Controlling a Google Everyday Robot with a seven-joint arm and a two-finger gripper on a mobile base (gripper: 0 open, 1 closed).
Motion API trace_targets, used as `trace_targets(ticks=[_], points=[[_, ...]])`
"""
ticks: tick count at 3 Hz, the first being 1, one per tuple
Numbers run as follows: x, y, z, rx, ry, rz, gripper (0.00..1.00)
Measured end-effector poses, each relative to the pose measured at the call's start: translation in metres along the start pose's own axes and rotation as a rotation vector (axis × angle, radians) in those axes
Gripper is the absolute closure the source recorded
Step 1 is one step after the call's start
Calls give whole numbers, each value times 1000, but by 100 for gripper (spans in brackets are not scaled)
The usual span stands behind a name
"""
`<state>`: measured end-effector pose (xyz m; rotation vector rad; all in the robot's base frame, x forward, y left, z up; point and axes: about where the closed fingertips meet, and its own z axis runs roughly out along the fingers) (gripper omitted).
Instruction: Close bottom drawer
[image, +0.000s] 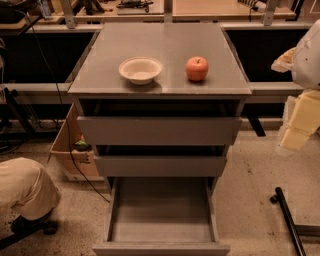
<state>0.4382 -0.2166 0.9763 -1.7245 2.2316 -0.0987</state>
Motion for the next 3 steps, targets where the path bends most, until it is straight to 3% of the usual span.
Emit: trace_targets(ticks=[1,2,3], points=[[0,0,0,0,0,0,0],[3,7,19,-5,-6,-2,0],[6,34,81,-34,-56,-14,0]])
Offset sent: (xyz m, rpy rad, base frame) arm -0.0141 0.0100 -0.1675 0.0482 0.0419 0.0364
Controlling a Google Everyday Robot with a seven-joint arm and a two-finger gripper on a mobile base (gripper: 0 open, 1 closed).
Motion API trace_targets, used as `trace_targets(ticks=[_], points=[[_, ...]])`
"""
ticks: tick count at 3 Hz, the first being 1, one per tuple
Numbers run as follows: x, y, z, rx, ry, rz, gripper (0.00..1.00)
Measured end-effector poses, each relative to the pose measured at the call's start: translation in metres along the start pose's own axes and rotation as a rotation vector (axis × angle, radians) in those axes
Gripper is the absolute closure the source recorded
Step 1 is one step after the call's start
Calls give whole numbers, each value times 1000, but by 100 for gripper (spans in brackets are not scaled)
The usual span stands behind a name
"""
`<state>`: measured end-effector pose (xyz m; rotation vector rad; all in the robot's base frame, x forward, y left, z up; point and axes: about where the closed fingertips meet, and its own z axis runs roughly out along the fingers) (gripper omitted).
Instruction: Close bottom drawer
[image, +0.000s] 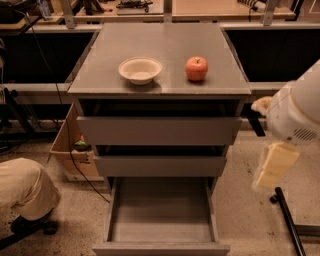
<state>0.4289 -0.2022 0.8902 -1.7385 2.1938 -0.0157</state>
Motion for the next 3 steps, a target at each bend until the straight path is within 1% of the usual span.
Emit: trace_targets(ticks=[1,2,3], points=[[4,32,86,-79,-49,18,0],[12,74,178,-227,-37,64,0],[11,74,178,-226,-37,64,0]])
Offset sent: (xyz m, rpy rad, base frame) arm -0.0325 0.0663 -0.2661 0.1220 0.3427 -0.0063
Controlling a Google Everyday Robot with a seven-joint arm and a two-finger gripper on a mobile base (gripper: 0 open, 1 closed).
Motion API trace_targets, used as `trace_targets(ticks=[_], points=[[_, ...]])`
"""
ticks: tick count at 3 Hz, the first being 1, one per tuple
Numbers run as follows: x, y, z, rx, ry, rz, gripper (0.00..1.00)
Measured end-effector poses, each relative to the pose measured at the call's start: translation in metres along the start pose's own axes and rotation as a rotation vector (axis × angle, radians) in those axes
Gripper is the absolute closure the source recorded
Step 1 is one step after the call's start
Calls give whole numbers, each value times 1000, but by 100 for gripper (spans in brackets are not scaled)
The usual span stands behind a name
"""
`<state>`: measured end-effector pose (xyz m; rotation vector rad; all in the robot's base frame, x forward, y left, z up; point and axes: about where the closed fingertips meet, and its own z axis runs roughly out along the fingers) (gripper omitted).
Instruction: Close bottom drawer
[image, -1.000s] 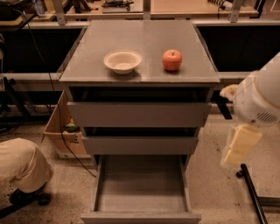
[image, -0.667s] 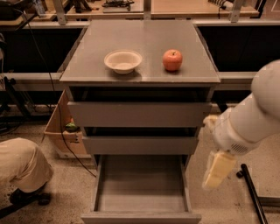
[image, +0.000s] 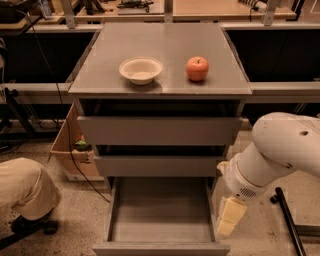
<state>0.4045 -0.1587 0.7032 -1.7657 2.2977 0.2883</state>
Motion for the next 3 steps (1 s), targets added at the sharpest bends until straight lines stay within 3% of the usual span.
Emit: trace_targets(ticks=[1,2,3], points=[[4,2,27,-15,-23,13,0],[12,6,98,-60,-85,40,0],[15,8,162,-93,-154,29,0]])
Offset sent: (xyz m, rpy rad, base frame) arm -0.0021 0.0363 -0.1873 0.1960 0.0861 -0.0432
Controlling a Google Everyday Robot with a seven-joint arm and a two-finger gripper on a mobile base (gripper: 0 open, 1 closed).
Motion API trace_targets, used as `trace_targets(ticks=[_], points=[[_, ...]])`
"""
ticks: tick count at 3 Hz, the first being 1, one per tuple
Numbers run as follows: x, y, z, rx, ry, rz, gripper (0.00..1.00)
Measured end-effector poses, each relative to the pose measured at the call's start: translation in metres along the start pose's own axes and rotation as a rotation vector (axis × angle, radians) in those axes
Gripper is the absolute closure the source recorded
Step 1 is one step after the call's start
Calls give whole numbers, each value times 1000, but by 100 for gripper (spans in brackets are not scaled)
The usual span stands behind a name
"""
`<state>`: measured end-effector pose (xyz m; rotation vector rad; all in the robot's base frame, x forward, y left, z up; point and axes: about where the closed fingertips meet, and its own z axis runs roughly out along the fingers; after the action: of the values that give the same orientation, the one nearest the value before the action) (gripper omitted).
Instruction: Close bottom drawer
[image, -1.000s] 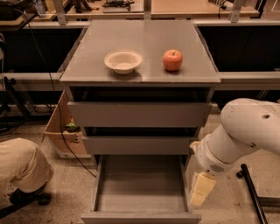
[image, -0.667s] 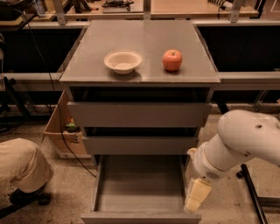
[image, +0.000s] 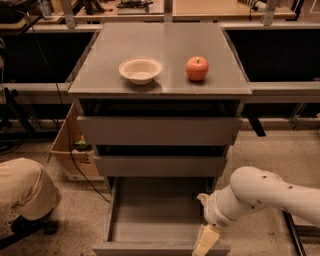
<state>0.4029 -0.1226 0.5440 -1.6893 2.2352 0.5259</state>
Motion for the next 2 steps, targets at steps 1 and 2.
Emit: trace_targets(ticks=[1,2], points=[[6,-7,67,-38,-71,-38,0],[6,-12,127,-85,-115,-59,0]])
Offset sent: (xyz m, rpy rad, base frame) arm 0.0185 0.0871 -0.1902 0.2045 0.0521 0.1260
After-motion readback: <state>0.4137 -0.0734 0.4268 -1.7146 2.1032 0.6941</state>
